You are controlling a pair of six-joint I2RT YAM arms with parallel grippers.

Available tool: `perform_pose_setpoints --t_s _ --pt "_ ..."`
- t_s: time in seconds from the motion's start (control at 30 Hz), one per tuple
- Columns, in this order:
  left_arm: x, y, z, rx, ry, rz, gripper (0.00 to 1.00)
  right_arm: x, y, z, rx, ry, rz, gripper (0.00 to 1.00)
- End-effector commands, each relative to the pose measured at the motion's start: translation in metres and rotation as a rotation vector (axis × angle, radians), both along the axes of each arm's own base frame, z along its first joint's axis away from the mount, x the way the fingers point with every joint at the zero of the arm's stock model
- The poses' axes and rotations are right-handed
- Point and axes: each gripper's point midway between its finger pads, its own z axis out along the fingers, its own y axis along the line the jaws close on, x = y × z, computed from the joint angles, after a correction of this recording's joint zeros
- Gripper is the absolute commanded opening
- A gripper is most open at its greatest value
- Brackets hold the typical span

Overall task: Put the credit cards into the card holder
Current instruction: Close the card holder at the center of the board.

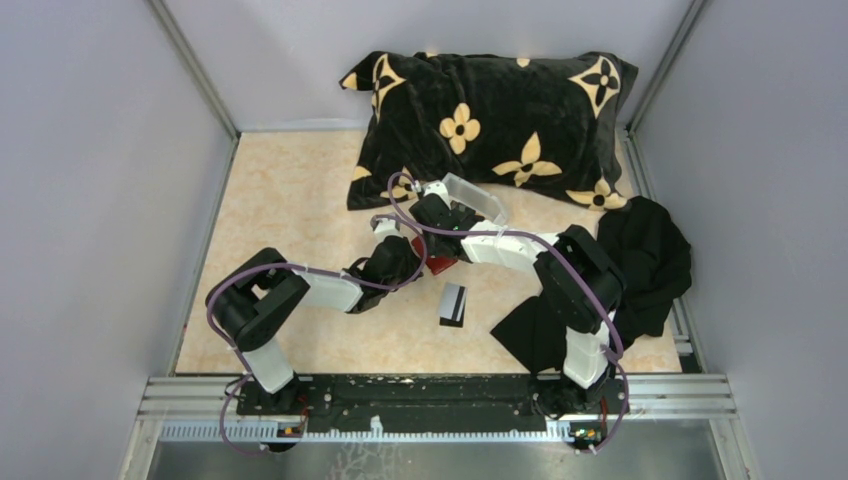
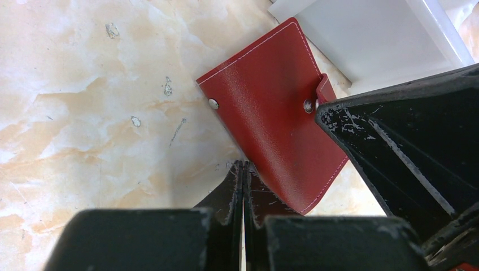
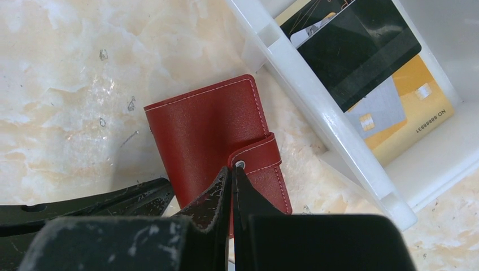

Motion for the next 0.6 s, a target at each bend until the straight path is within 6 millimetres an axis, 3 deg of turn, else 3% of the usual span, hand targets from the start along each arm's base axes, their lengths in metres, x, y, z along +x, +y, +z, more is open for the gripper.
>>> perform_pose_setpoints --t_s 0.0,0.57 --pt "-0.016 0.01 -0.03 0.085 0.083 -0.025 0.0 0.014 0.017 0.025 0.079 -0.047 0.009 0.0" --pt "-0.017 0.01 -0.029 0.083 0.083 -0.028 0.0 0.016 0.018 0.003 0.057 0.007 0.008 0.01"
